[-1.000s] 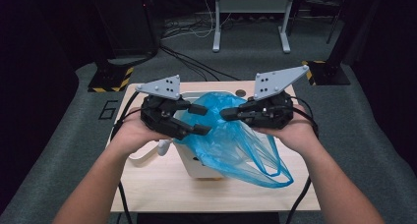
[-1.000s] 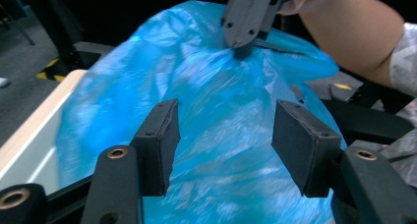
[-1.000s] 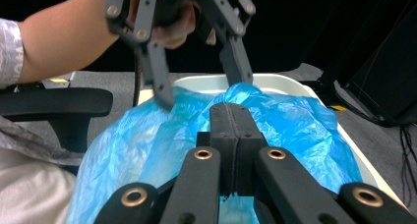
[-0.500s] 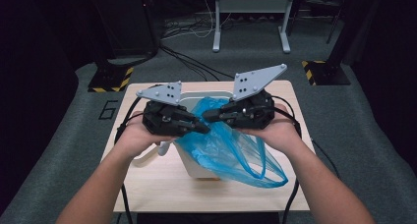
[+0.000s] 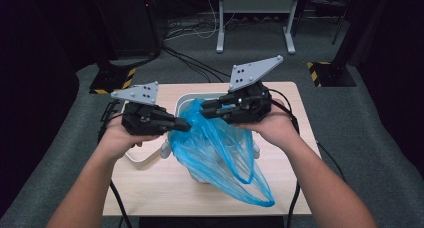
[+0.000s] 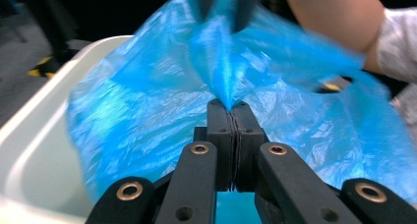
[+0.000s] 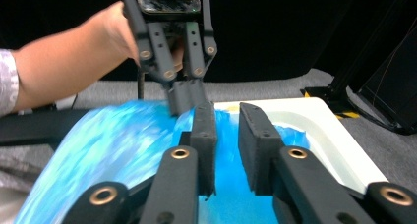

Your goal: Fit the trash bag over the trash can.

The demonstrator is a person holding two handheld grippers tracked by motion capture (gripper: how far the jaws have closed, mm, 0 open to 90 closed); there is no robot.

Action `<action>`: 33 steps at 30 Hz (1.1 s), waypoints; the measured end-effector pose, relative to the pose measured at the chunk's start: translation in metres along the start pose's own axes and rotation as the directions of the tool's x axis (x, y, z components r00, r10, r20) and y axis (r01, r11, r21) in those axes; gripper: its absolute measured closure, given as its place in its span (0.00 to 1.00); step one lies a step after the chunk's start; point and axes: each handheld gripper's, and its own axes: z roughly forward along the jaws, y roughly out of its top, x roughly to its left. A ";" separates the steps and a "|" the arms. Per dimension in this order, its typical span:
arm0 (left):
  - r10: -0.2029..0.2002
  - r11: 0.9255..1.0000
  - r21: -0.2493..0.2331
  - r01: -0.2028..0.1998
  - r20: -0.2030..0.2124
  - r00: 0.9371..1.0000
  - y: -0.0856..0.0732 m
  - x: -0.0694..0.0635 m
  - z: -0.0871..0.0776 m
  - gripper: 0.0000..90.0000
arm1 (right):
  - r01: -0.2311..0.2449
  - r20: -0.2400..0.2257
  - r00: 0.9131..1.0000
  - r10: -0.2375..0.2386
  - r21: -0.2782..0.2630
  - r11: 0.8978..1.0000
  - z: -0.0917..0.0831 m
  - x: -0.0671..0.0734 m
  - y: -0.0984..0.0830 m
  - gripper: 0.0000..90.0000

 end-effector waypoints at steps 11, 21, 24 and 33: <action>-0.094 0.995 -0.046 0.091 -0.065 0.993 -0.027 0.024 -0.023 0.98 | -0.032 0.095 0.995 0.042 -0.108 0.994 -0.046 -0.004 -0.011 0.69; -0.106 0.993 -0.059 0.102 -0.076 0.991 -0.033 0.026 -0.027 0.98 | -0.071 0.101 0.992 0.075 -0.047 0.996 -0.051 -0.003 -0.036 0.63; -0.109 0.993 -0.064 0.104 -0.078 0.991 -0.034 0.026 -0.029 0.98 | -0.084 0.094 0.992 0.088 -0.046 0.995 -0.051 -0.003 -0.042 0.62; -0.105 0.992 -0.072 0.100 -0.072 0.992 -0.036 0.024 -0.028 0.97 | -0.137 0.059 0.989 0.139 -0.033 0.990 -0.042 -0.007 -0.054 0.67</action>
